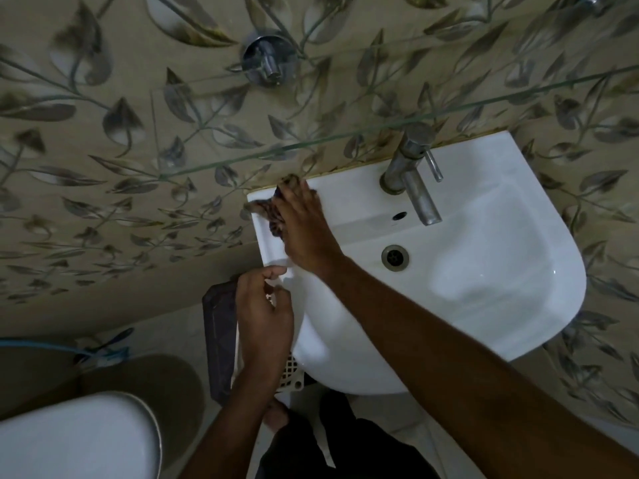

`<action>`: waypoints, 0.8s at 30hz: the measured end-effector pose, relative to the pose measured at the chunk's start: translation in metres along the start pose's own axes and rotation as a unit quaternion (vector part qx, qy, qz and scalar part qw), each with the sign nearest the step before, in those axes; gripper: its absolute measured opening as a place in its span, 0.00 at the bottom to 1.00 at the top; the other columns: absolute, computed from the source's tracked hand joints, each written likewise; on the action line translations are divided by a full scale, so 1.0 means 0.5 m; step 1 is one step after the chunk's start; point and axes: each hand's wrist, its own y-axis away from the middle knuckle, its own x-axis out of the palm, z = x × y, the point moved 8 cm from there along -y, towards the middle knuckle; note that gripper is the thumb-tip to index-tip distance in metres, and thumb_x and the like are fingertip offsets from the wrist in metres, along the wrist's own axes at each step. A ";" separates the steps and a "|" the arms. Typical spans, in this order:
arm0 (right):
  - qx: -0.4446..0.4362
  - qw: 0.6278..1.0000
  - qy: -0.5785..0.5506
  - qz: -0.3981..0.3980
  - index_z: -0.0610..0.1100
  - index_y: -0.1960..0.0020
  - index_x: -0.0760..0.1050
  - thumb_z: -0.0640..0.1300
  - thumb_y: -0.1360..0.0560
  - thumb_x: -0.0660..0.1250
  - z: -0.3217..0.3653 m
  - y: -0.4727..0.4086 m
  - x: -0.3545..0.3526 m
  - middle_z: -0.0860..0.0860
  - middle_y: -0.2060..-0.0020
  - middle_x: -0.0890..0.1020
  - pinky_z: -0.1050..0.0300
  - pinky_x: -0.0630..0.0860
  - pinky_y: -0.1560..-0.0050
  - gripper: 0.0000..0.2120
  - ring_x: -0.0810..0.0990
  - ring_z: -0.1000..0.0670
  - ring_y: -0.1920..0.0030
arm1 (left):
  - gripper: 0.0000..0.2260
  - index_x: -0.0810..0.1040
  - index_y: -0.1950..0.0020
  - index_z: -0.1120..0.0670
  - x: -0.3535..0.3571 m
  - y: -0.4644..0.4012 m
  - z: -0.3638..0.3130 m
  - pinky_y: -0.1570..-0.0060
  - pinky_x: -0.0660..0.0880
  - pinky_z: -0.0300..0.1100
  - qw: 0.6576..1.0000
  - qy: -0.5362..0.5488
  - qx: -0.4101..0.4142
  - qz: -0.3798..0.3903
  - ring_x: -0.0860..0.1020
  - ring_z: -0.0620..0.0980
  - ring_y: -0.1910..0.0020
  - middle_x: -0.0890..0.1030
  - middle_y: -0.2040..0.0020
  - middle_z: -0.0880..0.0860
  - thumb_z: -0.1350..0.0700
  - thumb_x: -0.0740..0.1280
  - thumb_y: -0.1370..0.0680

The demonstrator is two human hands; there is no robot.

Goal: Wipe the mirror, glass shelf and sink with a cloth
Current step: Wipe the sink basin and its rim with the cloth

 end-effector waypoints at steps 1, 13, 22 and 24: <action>0.004 1.000 -0.024 0.002 0.37 0.26 0.67 0.35 0.30 0.68 0.000 -0.010 0.001 0.41 0.23 0.63 0.35 0.52 0.23 0.33 0.53 0.34 0.21 | 0.13 0.81 0.44 0.53 0.000 -0.002 0.011 0.49 0.67 0.22 1.000 0.010 -0.008 -0.003 0.76 0.43 0.47 0.79 0.46 0.49 0.66 0.64 0.22; -0.018 0.976 -0.192 0.096 0.45 0.23 0.65 0.43 0.17 0.61 0.132 0.374 -0.026 0.51 0.20 0.59 0.45 0.49 0.20 0.23 0.47 0.51 0.19 | 0.09 0.78 0.58 0.47 -0.013 0.115 0.107 0.55 0.74 0.40 0.996 0.074 0.037 0.024 0.79 0.45 0.55 0.79 0.56 0.43 0.59 0.63 0.24; 0.018 0.981 -0.136 0.139 0.45 0.21 0.59 0.50 0.16 0.53 0.112 0.455 -0.039 0.48 0.20 0.56 0.44 0.49 0.20 0.25 0.47 0.49 0.19 | 0.11 0.80 0.53 0.45 0.025 0.142 0.078 0.50 0.72 0.33 0.992 0.076 0.046 0.087 0.78 0.43 0.49 0.78 0.51 0.40 0.61 0.63 0.22; 0.019 0.989 -0.110 0.099 0.39 0.22 0.58 0.48 0.16 0.55 0.127 0.407 -0.016 0.42 0.21 0.59 0.41 0.56 0.22 0.26 0.51 0.43 0.19 | 0.10 0.81 0.52 0.48 0.018 0.113 0.066 0.49 0.72 0.33 0.994 0.053 0.067 0.066 0.77 0.40 0.48 0.78 0.51 0.38 0.60 0.62 0.22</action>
